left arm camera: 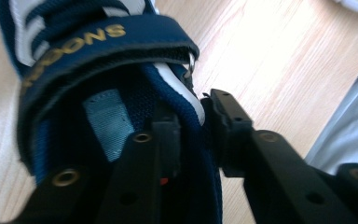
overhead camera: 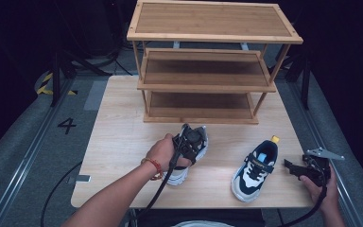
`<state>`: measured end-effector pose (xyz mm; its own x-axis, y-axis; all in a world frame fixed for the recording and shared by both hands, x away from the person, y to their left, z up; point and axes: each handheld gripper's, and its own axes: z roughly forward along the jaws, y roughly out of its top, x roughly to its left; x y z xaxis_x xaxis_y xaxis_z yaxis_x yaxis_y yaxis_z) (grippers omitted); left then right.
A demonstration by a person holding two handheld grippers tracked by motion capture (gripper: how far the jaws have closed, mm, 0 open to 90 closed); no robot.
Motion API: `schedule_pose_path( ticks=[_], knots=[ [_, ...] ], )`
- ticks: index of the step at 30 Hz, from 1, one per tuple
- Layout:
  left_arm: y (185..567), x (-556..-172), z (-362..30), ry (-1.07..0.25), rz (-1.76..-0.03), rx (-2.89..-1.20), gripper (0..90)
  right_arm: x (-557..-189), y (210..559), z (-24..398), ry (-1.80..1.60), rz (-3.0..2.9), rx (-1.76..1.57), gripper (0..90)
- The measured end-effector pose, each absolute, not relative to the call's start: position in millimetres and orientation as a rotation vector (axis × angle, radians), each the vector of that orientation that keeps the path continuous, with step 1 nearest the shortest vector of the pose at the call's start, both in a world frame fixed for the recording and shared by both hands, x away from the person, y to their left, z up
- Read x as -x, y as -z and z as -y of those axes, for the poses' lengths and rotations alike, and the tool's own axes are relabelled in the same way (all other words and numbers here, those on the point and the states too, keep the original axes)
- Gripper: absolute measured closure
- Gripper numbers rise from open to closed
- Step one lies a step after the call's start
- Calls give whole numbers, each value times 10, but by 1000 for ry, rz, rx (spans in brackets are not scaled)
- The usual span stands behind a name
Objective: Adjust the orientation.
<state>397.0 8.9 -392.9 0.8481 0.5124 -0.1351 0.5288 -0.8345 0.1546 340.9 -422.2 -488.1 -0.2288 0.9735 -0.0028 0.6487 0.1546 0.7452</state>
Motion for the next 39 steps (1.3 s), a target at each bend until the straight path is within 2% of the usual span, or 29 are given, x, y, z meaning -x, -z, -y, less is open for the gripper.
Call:
schedule_pose_path(
  ticks=[5,7,9,14,17,21,32,39],
  knots=[
    [3957,-3944,-40,82,-763,-2896,743,-3410,4881,4223,-868,-1944,-1539,187],
    [3959,-3951,-59,90,-771,-2882,751,-3411,4881,4224,-867,-1945,-1539,187],
    [3950,-3928,-91,22,-773,-2891,791,-3410,4881,4222,-868,-1944,-1540,188],
    [3887,-3926,-206,20,-833,-2824,810,-3409,4881,4223,-865,-1947,-1536,188],
    [3791,-3923,-333,24,-851,-2774,812,-3410,4881,4222,-868,-1945,-1540,188],
    [3610,-3906,-471,-41,-880,-2738,812,-3410,4881,4223,-868,-1946,-1540,188],
    [3032,-3880,-566,-183,-881,-2627,813,-3411,4881,4225,-869,-1945,-1540,187],
    [2795,-3877,-561,-235,-872,-2567,813,-3411,4881,4224,-867,-1946,-1539,187]
  ],
)
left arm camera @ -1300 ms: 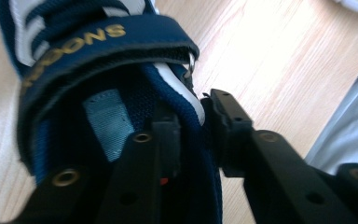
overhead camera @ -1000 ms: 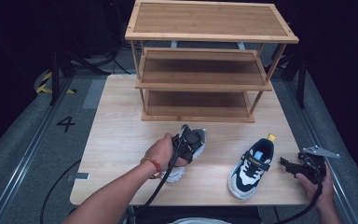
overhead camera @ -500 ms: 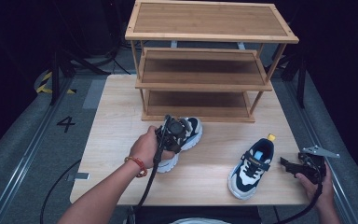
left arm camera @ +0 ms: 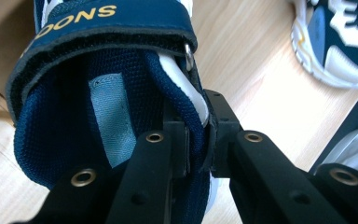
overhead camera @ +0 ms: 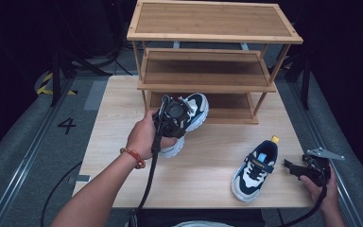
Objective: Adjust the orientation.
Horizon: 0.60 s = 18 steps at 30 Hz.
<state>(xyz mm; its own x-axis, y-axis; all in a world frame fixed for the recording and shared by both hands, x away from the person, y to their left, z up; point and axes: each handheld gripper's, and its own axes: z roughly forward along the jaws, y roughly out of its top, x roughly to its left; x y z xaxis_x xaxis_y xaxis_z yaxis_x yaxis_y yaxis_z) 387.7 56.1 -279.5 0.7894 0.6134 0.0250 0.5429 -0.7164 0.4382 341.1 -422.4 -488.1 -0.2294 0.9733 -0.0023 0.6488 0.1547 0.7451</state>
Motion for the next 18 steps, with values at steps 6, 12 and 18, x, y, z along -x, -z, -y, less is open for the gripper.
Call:
schedule_pose_path(
  ticks=[6,12,18],
  knots=[
    [2541,-3883,-542,-274,-850,-2512,813,-3411,4881,4224,-868,-1945,-1540,187],
    [2408,-4007,-467,-334,-865,-2479,813,-3412,4881,4226,-870,-1947,-1540,187],
    [2317,-4264,-368,-388,-929,-2409,812,-3411,4881,4224,-869,-1946,-1540,188]
  ],
)
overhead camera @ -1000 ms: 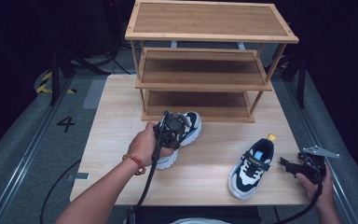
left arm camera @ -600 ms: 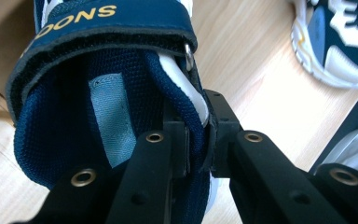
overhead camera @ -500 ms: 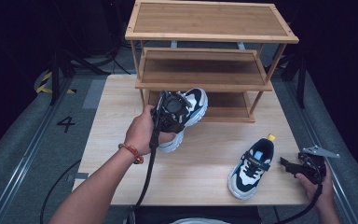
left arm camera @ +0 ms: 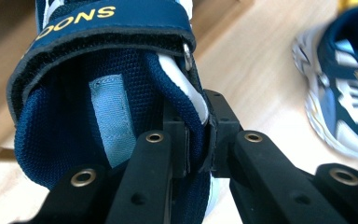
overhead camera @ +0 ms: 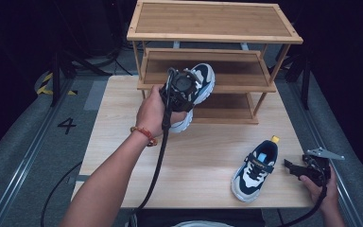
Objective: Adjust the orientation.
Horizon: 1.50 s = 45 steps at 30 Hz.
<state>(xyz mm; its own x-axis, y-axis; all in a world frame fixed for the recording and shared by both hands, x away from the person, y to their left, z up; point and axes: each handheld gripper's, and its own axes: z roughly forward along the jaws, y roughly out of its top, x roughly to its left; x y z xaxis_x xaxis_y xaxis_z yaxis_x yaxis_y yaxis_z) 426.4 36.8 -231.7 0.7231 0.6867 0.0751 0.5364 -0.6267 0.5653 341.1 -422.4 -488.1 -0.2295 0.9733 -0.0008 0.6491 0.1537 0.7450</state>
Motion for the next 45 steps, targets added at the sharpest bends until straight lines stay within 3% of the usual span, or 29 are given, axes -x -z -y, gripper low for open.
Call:
schedule_pose_path(
  ticks=[20,39,42,43,45],
  knots=[
    [2234,-4939,-18,-426,-1086,-2392,798,-3408,4881,4221,-865,-1950,-1531,188],
    [2188,-5100,227,-460,-1114,-2349,779,-3407,4882,4220,-863,-1952,-1525,192],
    [2210,-5051,291,-503,-1109,-2333,700,-3406,4880,4219,-863,-1951,-1526,192],
    [2217,-5042,314,-508,-1093,-2342,613,-3406,4880,4218,-863,-1951,-1526,192],
    [2228,-5018,360,-526,-1081,-2355,573,-3404,4879,4216,-863,-1950,-1527,192]
  ],
)
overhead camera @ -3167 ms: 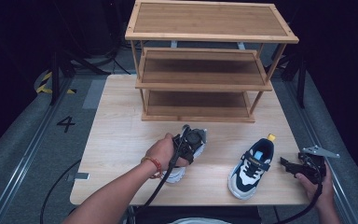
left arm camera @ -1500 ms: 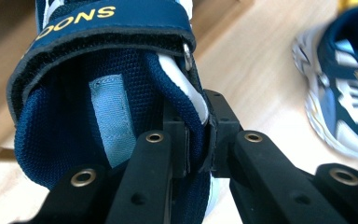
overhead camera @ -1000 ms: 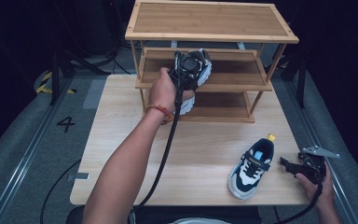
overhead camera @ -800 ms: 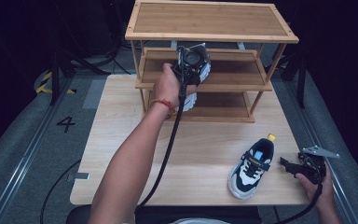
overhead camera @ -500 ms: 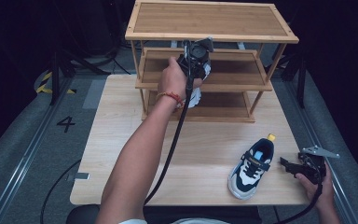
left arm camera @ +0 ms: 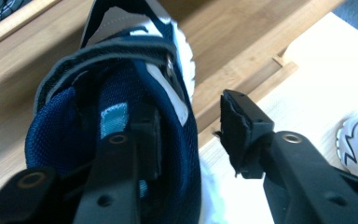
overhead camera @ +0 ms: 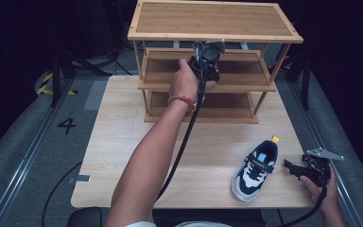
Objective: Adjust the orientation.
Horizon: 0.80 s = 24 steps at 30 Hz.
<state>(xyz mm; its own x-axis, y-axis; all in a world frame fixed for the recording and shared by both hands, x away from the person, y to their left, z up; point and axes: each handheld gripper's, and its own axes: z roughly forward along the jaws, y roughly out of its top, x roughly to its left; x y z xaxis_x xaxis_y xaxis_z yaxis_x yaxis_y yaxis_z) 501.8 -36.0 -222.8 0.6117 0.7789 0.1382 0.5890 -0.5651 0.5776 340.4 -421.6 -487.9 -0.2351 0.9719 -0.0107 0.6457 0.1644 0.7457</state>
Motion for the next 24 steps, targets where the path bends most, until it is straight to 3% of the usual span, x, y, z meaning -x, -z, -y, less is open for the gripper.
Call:
schedule_pose_path(
  ticks=[1,5,9,13,24],
  knots=[
    [2239,-5006,384,-539,-1073,-2354,520,-3405,4879,4217,-862,-1950,-1527,192],
    [2240,-4992,361,-517,-1063,-2341,490,-3403,4880,4219,-864,-1952,-1527,192],
    [2225,-4964,345,-522,-1046,-2341,374,-3403,4880,4219,-866,-1953,-1533,192],
    [2188,-4916,297,-521,-1035,-2333,323,-3404,4880,4219,-865,-1952,-1527,192],
    [2092,-4797,183,-553,-998,-2289,312,-3403,4880,4217,-864,-1955,-1519,192]
  ],
)
